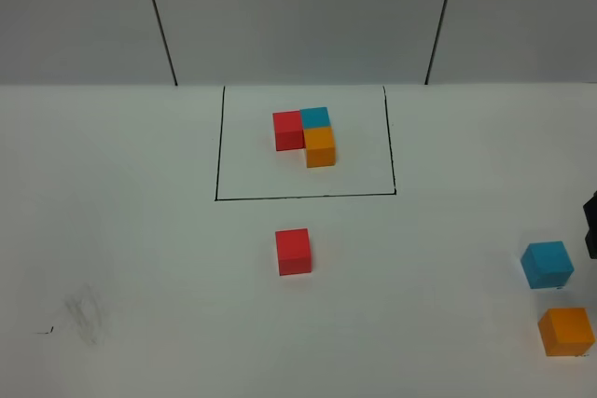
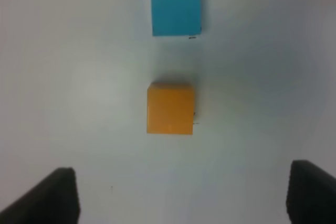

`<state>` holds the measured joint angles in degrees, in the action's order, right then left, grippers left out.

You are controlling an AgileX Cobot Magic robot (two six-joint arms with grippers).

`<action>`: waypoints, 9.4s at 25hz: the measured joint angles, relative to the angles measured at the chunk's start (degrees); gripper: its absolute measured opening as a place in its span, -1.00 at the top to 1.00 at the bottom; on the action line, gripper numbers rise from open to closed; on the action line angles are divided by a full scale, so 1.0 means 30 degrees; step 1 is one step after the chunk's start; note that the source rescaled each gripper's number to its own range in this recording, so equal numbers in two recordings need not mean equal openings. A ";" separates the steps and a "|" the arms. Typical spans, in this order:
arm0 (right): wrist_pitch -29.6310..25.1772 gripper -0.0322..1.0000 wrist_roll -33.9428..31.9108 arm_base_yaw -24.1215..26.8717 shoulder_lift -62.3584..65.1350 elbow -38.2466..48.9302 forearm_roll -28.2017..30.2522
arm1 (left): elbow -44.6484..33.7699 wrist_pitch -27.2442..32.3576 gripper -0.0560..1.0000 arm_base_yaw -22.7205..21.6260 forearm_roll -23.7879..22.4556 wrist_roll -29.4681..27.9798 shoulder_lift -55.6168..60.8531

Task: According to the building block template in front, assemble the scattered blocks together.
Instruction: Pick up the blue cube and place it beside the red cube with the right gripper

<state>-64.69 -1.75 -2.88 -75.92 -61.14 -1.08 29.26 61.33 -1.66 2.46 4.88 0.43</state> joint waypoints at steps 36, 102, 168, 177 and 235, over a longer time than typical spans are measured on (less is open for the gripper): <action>0.5203 0.05 -0.1055 -0.1074 -0.6275 -0.1328 0.1494 | 0.0000 0.0000 -0.14 0.0000 0.0000 0.0000 0.0000; 0.7257 0.93 -0.1043 -0.1074 -1.2074 -0.1425 0.1930 | 0.0000 0.0000 -0.14 0.0000 0.0000 0.0000 0.0000; -0.1626 0.93 1.8896 -0.8038 -0.9398 -0.9697 -0.0558 | 0.0000 0.0000 -0.14 0.0000 0.0000 0.0000 0.0000; -0.1660 0.93 2.1170 -0.9989 -1.1351 -0.9852 -0.0176 | 0.0000 0.0000 -0.14 0.0000 0.0000 0.0000 0.0000; -0.0244 0.93 1.7678 -1.0765 -1.7621 -1.3810 0.1508 | 0.0000 0.0000 -0.14 0.0000 0.0000 0.0000 0.0000</action>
<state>-65.42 51.28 -35.17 -128.78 -102.58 3.45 29.26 61.33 -1.66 2.46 4.88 0.43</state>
